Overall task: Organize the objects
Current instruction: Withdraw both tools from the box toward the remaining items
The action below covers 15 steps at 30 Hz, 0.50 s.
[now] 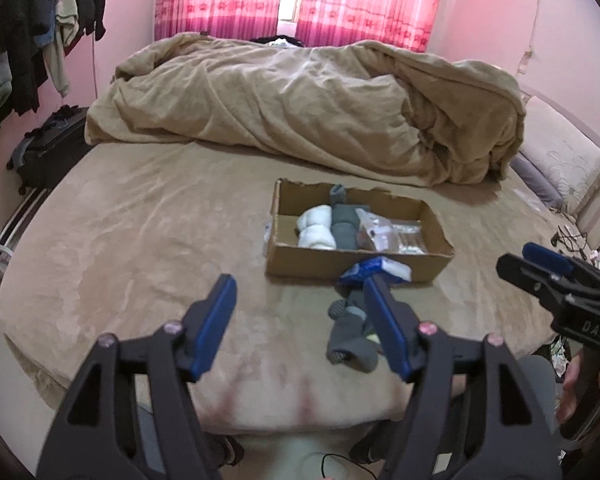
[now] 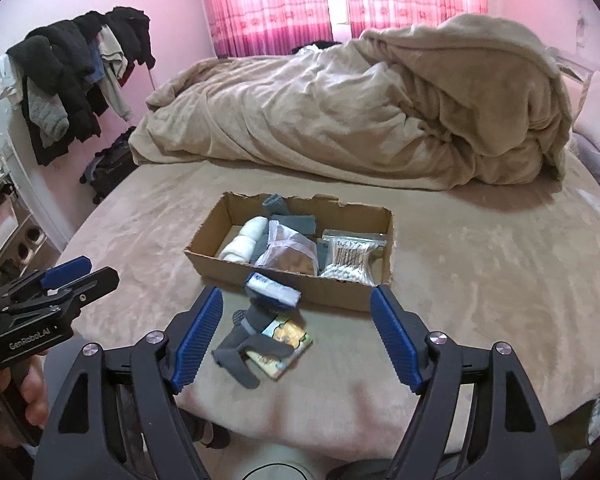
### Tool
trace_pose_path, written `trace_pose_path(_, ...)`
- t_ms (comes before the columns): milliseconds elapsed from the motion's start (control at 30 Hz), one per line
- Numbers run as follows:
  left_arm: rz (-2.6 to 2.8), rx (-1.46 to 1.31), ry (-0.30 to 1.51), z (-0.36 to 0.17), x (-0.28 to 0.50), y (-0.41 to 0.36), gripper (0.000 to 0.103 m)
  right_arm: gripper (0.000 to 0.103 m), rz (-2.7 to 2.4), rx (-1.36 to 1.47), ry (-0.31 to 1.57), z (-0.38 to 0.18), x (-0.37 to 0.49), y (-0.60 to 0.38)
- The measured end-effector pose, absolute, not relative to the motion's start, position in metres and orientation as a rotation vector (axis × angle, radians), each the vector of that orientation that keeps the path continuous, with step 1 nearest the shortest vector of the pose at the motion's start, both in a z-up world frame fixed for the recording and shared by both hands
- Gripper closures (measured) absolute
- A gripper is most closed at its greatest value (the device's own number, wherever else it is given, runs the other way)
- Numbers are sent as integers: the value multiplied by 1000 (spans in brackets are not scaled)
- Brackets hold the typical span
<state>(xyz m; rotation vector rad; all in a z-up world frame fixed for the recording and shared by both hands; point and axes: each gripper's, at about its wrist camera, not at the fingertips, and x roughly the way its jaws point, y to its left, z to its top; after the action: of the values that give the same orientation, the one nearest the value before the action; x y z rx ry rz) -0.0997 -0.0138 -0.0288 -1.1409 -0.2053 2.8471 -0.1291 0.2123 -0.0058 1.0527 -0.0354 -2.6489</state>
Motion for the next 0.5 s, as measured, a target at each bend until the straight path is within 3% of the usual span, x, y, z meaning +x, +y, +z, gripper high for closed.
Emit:
trace_pose_path(100,2846,-1130,-197,-23,-87,-9,35,18,-2654,1027,-38,1,-113,215)
trace_pose_path(500,2783,-1171,-160,-46,-49,15,35,17,-2671,1018,-30,-4,-67,231)
